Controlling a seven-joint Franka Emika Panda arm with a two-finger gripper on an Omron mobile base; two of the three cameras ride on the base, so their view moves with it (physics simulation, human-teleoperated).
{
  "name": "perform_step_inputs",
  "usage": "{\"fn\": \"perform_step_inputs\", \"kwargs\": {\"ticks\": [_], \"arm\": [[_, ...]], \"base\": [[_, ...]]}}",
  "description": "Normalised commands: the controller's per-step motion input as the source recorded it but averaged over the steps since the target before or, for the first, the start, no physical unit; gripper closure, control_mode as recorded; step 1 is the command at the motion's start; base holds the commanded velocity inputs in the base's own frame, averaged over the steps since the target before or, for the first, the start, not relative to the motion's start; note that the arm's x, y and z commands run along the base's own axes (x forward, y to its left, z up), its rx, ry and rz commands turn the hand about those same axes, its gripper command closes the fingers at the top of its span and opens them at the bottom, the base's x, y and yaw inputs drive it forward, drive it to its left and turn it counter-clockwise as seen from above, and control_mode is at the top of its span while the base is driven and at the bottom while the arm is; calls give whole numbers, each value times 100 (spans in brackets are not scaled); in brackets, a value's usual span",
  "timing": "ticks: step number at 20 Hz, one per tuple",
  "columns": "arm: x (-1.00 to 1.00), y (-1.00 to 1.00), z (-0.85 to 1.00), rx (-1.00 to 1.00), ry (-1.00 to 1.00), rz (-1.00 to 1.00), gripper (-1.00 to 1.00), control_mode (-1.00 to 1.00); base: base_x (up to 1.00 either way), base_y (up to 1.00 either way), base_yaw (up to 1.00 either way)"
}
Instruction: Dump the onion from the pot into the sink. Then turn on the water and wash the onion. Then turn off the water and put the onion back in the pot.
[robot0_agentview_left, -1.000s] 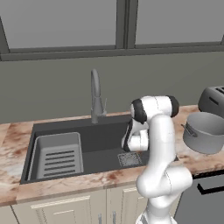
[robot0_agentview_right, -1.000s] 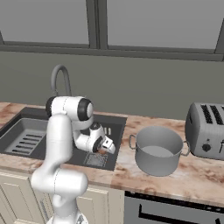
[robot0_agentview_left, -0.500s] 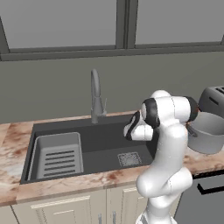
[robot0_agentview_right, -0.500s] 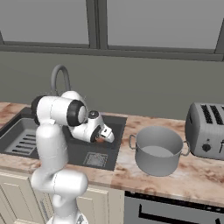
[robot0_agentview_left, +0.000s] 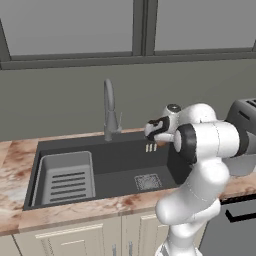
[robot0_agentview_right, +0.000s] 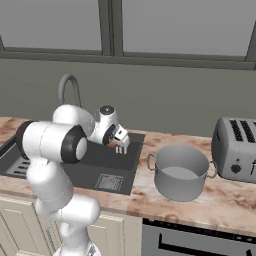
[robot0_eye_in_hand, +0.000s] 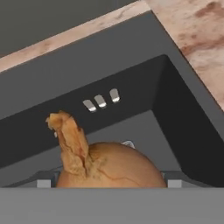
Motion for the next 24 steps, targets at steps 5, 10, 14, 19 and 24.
{"fn": "perform_step_inputs", "kwargs": {"ticks": [5, 10, 14, 19, 24], "arm": [[-7, 0, 100, 0, 11, -10, 100, -100], [-17, -19, 92, 0, 13, -14, 100, -100], [-30, -58, 54, 0, 12, -13, 100, -100], [-45, -90, 18, 0, 3, -15, 100, -100], [-43, -92, 3, 0, 1, -16, 100, -100]], "base": [[0, 0, 0], [0, 0, 0], [0, 0, 0], [0, 0, 0], [0, 0, 0]]}}
